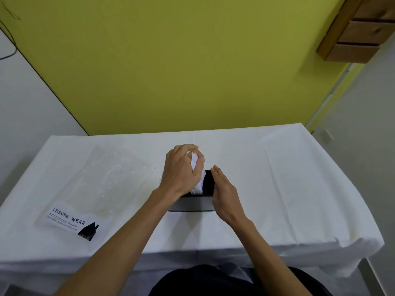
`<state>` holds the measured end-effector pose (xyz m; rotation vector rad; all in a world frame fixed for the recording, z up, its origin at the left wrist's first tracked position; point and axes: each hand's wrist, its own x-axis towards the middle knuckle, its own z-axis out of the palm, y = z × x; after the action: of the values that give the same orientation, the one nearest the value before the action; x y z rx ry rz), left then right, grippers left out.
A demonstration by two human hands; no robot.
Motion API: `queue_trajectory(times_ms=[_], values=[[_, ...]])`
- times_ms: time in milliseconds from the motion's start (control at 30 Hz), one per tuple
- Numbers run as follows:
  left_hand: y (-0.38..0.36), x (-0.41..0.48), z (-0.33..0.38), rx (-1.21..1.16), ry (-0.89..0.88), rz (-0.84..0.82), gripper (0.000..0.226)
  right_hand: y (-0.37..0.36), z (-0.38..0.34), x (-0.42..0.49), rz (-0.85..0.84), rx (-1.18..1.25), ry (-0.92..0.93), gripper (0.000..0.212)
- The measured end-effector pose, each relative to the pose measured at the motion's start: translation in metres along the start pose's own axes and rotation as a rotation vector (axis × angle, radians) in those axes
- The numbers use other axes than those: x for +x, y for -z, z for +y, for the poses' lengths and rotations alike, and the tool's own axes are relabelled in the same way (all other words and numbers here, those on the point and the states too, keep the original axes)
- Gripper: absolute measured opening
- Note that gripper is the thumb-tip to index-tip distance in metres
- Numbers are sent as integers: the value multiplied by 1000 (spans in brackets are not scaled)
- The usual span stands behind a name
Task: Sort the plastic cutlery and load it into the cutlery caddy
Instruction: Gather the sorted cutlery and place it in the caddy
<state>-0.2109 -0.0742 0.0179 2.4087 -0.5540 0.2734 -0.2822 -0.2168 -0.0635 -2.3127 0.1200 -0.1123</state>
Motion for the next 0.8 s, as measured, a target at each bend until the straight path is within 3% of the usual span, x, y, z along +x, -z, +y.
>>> queue_trajectory(times_ms=[100, 167, 267, 500, 634, 700, 800], values=[[-13, -17, 4, -26, -9, -4, 17, 1, -2, -1, -3, 24, -5, 53], [-18, -25, 8, -81, 21, 56, 38, 1, -2, -1, -6, 27, -7, 52], [-16, -22, 8, -28, 62, 75, 46, 2, -2, 1, -11, 18, -8, 53], [-15, -11, -4, 344, 77, -332, 67, 0, -2, 3, -4, 51, -36, 51], [-14, -6, -10, 137, 137, -383, 97, 1, -4, 3, 9, 82, -61, 48], [-14, -6, -9, 20, 107, -311, 95, -1, -4, 3, 12, 82, -64, 46], [-15, -5, -5, -35, 12, -222, 62, -5, 0, 6, 0, 65, -50, 53]])
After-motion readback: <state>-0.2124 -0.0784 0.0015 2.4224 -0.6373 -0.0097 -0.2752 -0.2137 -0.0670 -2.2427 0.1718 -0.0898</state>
